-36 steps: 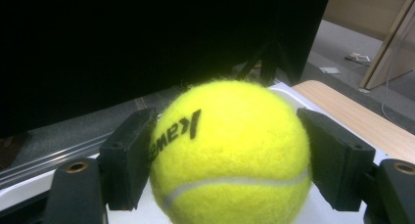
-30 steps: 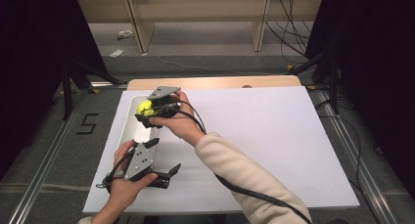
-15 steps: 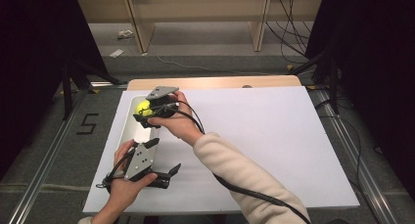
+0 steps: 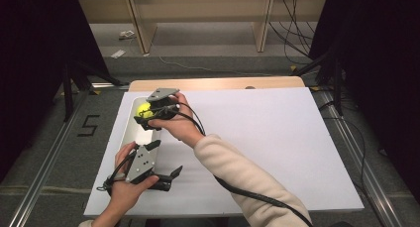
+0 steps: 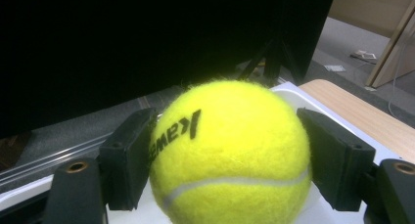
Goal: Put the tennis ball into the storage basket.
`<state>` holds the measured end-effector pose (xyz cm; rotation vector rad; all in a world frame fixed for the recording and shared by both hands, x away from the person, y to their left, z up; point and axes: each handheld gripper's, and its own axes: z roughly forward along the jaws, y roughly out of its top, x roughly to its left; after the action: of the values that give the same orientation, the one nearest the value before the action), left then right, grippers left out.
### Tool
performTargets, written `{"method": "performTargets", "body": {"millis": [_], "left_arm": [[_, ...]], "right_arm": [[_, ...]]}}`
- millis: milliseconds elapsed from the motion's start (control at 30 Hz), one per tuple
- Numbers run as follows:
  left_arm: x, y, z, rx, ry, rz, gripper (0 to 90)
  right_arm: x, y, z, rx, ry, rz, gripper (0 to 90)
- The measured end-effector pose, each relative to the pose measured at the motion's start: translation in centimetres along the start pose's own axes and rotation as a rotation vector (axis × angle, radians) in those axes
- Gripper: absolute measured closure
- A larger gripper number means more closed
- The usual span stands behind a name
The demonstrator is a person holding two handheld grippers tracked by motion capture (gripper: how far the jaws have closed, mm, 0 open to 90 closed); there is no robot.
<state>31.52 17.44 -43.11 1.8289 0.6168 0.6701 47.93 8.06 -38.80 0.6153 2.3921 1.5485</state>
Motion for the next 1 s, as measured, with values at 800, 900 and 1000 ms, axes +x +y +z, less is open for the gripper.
{"method": "performTargets", "body": {"millis": [800, 900, 1000], "left_arm": [[0.02, -0.22, -0.59, 0.003, 0.017, -0.005, 0.0], [0.04, -0.25, -0.69, 0.003, 0.021, -0.007, 0.0], [0.02, -0.27, -0.75, 0.003, 0.023, -0.007, 0.0]], "right_arm": [[0.49, 0.3, 0.79, 0.004, 0.017, -0.005, 26.8], [0.54, 0.34, 0.87, 0.003, 0.018, -0.007, 26.8], [0.57, 0.35, 0.96, 0.002, 0.02, -0.008, 26.8]]}}
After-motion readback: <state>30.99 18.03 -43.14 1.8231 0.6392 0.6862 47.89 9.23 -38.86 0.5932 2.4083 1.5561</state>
